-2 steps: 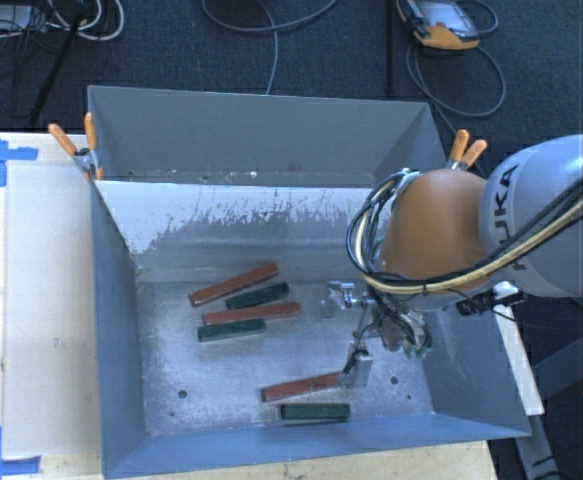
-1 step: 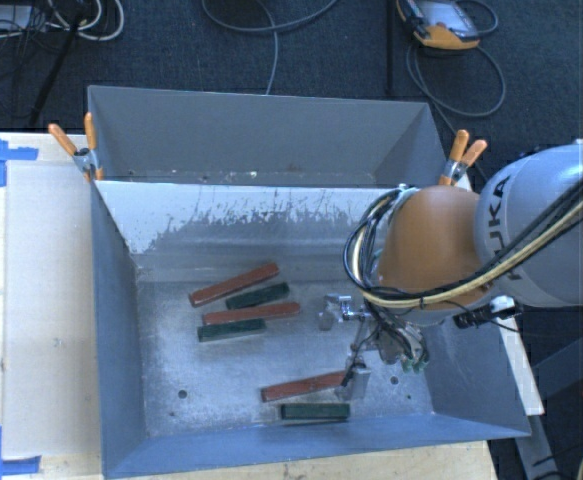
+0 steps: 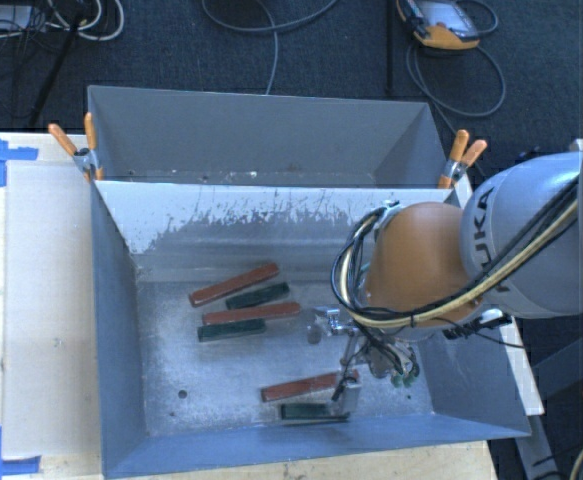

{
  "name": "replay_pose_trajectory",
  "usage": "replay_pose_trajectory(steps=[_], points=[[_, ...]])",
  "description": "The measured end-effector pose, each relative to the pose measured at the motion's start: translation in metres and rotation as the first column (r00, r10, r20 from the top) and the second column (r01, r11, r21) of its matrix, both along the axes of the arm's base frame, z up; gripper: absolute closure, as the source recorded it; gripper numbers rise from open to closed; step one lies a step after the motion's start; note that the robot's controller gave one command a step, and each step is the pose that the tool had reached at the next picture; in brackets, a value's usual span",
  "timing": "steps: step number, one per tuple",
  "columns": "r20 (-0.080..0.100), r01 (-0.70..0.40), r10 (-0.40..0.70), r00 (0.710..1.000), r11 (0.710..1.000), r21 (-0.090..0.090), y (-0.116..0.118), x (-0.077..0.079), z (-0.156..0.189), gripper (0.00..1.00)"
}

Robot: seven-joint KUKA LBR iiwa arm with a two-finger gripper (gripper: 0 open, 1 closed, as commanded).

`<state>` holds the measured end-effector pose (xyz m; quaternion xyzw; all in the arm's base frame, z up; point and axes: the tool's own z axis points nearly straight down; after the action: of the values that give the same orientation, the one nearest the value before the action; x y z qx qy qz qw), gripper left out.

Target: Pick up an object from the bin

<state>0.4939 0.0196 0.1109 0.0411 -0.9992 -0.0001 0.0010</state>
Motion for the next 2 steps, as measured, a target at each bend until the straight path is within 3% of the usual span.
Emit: replay_pose_trajectory(steps=[1,2], points=[[0.0,-0.078,0.078,0.997,0.997,0.0,0.004,0.002,-0.036,0.0],[-0.003,-0.062,0.062,0.998,0.998,-0.001,0.017,-0.012,-0.039,1.0]])
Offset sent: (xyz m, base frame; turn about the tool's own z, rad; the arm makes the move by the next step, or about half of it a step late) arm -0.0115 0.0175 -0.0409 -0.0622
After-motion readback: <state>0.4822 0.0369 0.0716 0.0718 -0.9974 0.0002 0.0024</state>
